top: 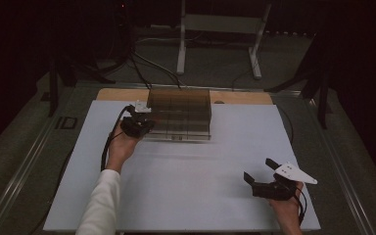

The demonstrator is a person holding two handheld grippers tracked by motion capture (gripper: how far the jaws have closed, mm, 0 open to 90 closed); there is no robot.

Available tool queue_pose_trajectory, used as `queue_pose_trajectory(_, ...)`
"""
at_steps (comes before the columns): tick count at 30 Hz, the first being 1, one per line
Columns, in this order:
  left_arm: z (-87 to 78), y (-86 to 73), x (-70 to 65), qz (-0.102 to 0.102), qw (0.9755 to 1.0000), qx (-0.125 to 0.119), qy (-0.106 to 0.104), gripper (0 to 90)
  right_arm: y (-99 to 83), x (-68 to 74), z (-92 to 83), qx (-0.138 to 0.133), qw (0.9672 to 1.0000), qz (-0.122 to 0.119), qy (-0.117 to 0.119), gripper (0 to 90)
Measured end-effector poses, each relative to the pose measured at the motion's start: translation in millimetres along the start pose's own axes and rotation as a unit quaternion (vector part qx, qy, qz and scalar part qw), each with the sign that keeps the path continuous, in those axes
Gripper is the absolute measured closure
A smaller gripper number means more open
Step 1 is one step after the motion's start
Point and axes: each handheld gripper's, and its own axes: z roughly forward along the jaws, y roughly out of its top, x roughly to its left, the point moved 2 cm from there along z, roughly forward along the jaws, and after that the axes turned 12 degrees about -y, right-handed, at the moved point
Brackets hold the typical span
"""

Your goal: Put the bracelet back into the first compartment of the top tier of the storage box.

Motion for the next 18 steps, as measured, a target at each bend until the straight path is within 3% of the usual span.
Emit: queue_pose_trajectory(18, 1.2, -7.1, 1.9, -0.004, 0.9999, 0.012, -0.001, 90.0, 0.2, -0.6, -0.7, 0.001, 1.0, 0.001, -0.002, 0.0)
